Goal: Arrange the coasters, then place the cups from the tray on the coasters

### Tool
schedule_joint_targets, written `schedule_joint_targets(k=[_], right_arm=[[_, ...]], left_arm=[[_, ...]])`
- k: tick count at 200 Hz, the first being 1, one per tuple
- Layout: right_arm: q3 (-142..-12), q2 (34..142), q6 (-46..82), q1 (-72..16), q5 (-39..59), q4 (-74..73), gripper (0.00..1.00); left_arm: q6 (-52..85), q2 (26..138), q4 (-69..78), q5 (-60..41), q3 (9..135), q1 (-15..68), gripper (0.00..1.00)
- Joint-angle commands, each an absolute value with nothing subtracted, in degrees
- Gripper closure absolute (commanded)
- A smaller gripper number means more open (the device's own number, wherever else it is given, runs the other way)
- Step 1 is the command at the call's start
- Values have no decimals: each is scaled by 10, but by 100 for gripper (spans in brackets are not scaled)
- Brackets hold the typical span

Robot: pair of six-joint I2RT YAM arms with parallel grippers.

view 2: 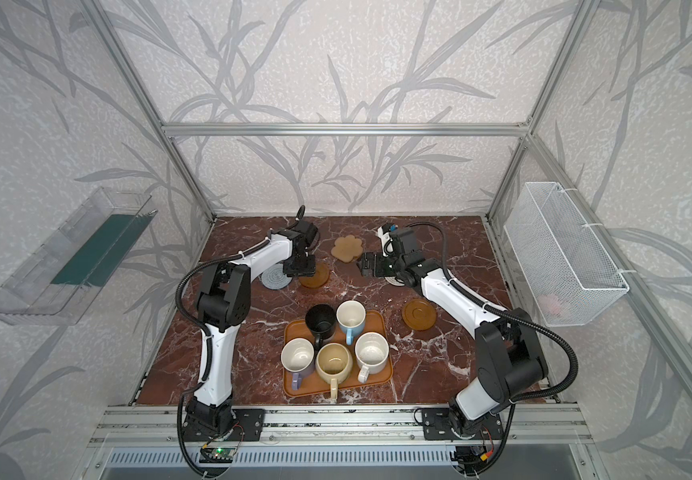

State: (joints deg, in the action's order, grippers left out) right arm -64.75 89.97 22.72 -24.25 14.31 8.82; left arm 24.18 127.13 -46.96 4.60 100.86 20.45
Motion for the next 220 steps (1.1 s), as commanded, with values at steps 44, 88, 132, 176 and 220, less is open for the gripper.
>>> schedule_joint_targets(k=[44, 88, 132, 176, 220], right_arm=[[-650, 881, 232, -240, 157, 79, 0], [-672, 894, 273, -240, 142, 105, 1], [-784, 974, 274, -264, 110, 215, 1], [-916, 1078, 294, -290, 55, 294, 1], [-1087, 1213, 274, -300, 21, 391, 1]], left_arm=[[260, 1222, -492, 57, 996, 202, 55], [258, 1169, -508, 56, 1011, 202, 38], [260, 1104, -508, 31, 1002, 202, 13], [261, 1045, -466, -45, 965, 202, 12], [272, 995, -392, -83, 873, 188, 12]])
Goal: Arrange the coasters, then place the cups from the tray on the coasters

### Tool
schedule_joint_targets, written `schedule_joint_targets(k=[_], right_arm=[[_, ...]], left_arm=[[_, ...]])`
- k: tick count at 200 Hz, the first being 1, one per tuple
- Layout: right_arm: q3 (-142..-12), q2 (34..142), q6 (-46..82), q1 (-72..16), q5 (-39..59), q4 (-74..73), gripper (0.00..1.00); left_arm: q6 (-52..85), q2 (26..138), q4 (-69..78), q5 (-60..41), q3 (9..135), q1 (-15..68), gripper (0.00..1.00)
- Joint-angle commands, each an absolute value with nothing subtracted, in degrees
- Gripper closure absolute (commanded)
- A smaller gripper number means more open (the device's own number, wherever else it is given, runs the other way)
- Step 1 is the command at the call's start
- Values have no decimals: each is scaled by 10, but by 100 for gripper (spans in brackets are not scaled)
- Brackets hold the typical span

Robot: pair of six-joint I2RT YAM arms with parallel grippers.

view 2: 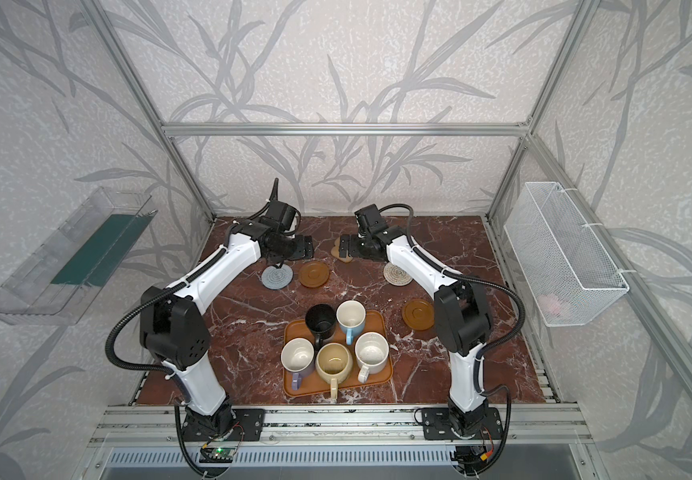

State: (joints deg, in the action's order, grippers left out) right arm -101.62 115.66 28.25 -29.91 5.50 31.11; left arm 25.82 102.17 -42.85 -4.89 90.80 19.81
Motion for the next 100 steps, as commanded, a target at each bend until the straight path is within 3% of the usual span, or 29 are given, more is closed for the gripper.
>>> schedule_joint_targets(k=[1, 41, 100], right_arm=[[-1090, 1215, 274, -301, 20, 393, 1], [-1237, 1331, 248, -299, -18, 478, 0], [-1412, 1456, 199, -290, -35, 546, 11]], left_arm=[[272, 995, -392, -84, 872, 187, 12], [275, 974, -388, -99, 845, 187, 12], [291, 952, -372, -114, 808, 187, 12]])
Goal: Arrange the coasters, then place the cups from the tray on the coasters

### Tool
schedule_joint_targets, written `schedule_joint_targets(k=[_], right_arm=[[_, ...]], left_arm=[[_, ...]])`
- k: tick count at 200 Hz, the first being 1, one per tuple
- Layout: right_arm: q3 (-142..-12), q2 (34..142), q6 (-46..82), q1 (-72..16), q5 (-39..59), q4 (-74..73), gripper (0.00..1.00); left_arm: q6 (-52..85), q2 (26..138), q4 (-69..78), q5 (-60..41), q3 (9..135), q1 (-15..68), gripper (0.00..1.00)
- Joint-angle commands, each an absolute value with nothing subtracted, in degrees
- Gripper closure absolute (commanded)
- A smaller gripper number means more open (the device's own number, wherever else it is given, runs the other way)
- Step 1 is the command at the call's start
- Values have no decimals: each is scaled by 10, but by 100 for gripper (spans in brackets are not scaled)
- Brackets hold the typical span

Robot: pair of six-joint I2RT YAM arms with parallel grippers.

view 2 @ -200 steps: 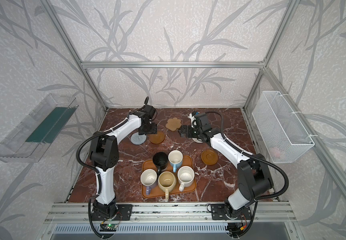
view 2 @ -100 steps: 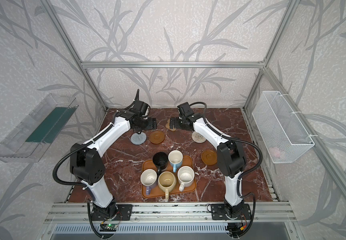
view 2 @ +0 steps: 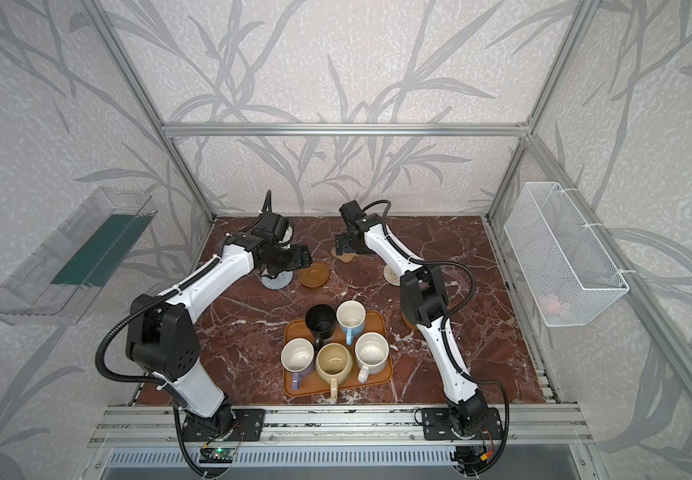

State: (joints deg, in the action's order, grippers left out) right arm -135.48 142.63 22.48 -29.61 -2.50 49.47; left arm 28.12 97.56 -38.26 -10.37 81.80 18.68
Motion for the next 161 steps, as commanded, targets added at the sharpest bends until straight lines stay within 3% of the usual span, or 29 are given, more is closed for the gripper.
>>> schedule_joint_targets(k=[1, 69, 103, 161], right_arm=[[-1414, 1458, 199, -289, -35, 546, 12], [-1496, 1527, 181, -272, -38, 553, 17], [-1510, 1546, 163, -267, -24, 536, 19], [-1545, 1578, 137, -254, -10, 541, 26]], left_arm=[[292, 953, -371, -113, 807, 187, 12], [308, 940, -381, -109, 793, 188, 12], [322, 947, -376, -103, 796, 188, 2], [338, 953, -356, -121, 793, 192, 2]])
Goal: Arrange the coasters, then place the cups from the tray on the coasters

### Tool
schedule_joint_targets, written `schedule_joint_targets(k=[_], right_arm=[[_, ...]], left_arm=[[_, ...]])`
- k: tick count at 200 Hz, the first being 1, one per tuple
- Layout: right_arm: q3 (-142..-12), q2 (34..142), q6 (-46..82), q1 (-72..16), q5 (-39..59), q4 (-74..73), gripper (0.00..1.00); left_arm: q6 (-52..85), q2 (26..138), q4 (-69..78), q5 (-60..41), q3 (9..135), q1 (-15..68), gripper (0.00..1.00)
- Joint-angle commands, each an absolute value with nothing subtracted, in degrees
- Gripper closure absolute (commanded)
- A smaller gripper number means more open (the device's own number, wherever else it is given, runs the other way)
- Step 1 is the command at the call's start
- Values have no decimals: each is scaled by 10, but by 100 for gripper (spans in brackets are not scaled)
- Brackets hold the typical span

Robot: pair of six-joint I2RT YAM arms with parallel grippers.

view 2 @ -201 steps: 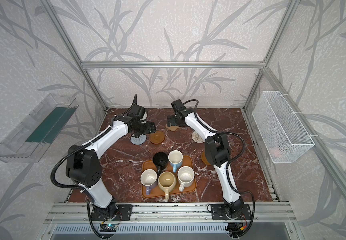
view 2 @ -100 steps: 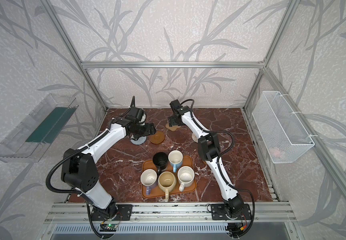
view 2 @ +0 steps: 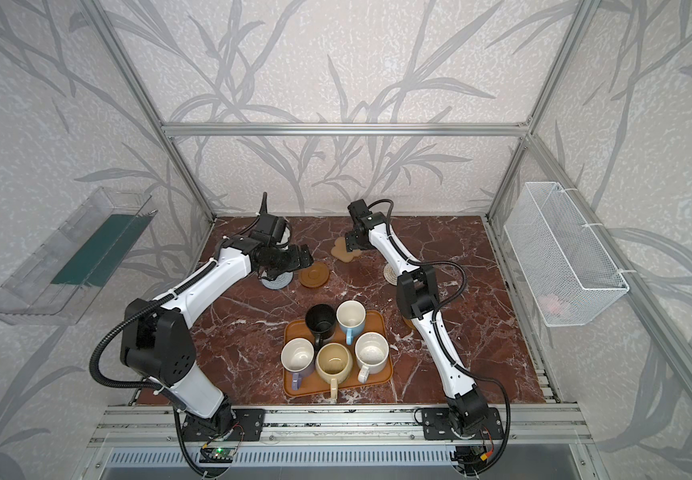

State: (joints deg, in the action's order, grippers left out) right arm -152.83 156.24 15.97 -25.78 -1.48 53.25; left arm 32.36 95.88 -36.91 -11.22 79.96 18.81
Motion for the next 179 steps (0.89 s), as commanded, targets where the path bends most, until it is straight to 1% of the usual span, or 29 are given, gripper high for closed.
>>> schedule_joint_targets(k=[1, 53, 86, 116, 131, 138, 156, 179], right_arm=[[-1546, 1578, 137, -254, -11, 542, 26], [-1546, 1592, 94, -252, 3, 538, 26], [-1546, 1601, 75, -252, 13, 541, 26], [-1541, 1601, 22, -252, 39, 553, 27], [-1534, 1596, -12, -252, 43, 565, 29], [-1527, 1591, -30, -252, 50, 570, 33], [-1508, 1578, -67, -252, 47, 581, 36], [-1480, 1555, -114, -252, 39, 593, 37]], left_arm=[[338, 953, -355, -122, 792, 192, 2], [335, 960, -359, -108, 791, 192, 2], [336, 971, -358, -116, 796, 192, 2], [325, 973, -362, -107, 801, 192, 2], [324, 978, -362, -107, 802, 190, 2], [324, 981, -362, -107, 803, 191, 2], [318, 988, -374, -91, 812, 194, 2], [315, 988, -385, -88, 817, 197, 2]])
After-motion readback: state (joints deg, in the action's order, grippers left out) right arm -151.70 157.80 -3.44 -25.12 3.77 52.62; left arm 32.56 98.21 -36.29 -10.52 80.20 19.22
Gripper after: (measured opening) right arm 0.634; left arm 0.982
